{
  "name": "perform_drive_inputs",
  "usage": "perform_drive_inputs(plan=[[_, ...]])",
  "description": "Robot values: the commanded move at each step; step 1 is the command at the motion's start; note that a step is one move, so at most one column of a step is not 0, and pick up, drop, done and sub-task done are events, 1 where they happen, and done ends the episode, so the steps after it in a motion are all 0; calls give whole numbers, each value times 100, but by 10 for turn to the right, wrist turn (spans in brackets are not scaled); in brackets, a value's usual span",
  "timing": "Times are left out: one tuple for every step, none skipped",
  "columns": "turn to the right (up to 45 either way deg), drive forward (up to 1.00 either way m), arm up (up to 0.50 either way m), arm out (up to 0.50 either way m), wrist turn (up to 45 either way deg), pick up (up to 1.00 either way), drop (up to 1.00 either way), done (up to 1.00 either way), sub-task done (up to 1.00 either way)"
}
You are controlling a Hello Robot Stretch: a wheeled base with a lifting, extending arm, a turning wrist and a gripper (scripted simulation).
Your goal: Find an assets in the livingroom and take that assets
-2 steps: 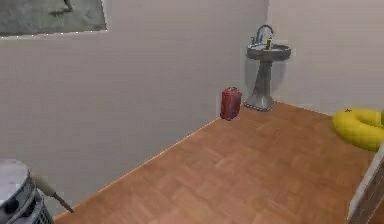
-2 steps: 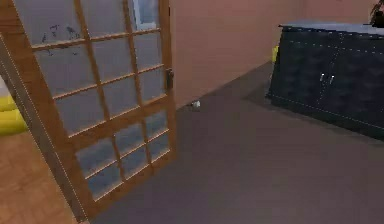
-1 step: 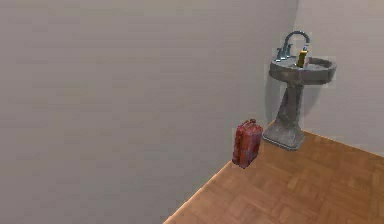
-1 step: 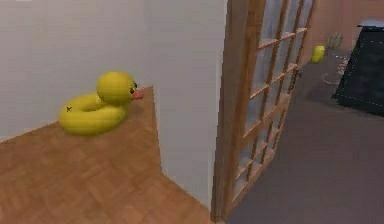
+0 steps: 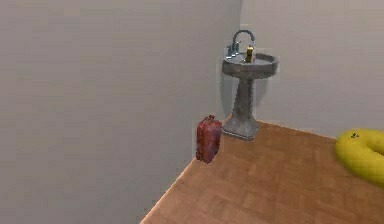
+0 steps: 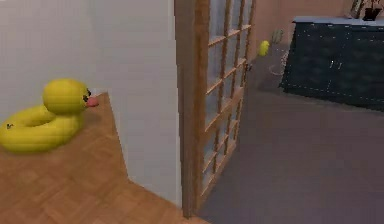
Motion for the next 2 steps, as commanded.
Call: perform_drive_inputs(plan=[[0, 15, 0, 0, 0, 0, 0, 0, 0], [450, 0, 0, 0, 0, 0, 0, 0, 0]])
